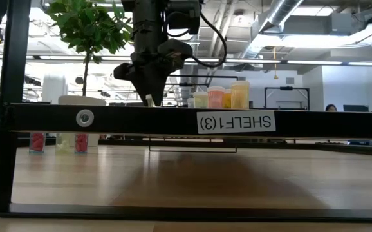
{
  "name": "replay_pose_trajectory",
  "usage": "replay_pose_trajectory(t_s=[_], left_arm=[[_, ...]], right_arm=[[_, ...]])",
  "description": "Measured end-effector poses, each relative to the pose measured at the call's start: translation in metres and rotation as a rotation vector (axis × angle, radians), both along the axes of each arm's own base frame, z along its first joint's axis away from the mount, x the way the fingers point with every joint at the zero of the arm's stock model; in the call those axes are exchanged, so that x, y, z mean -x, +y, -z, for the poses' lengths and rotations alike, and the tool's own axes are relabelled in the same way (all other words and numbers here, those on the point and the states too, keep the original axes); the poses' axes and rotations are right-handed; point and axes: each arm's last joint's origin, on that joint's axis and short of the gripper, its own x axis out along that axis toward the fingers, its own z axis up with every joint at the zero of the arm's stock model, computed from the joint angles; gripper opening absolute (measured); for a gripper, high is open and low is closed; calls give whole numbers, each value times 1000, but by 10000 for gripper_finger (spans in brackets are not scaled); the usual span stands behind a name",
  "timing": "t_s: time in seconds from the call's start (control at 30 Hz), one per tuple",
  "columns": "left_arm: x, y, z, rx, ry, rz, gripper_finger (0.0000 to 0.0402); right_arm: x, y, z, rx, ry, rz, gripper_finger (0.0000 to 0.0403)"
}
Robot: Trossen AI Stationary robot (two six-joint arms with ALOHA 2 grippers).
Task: Pick and place medicine bottles onto shelf by color
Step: Put the yellow pill bottle on the shelf
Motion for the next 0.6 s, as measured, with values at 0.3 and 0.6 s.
replay_pose_trajectory(t_s=[0.3,0.6], left_arm=[[-4,3,-1,-10,-46,-7,98],[-5,5,-1,-19,-62,-21,98]], right_arm=[[-36,-12,53,-56,-74,-59,234],[-96,-34,144,17,-244,-315,234]])
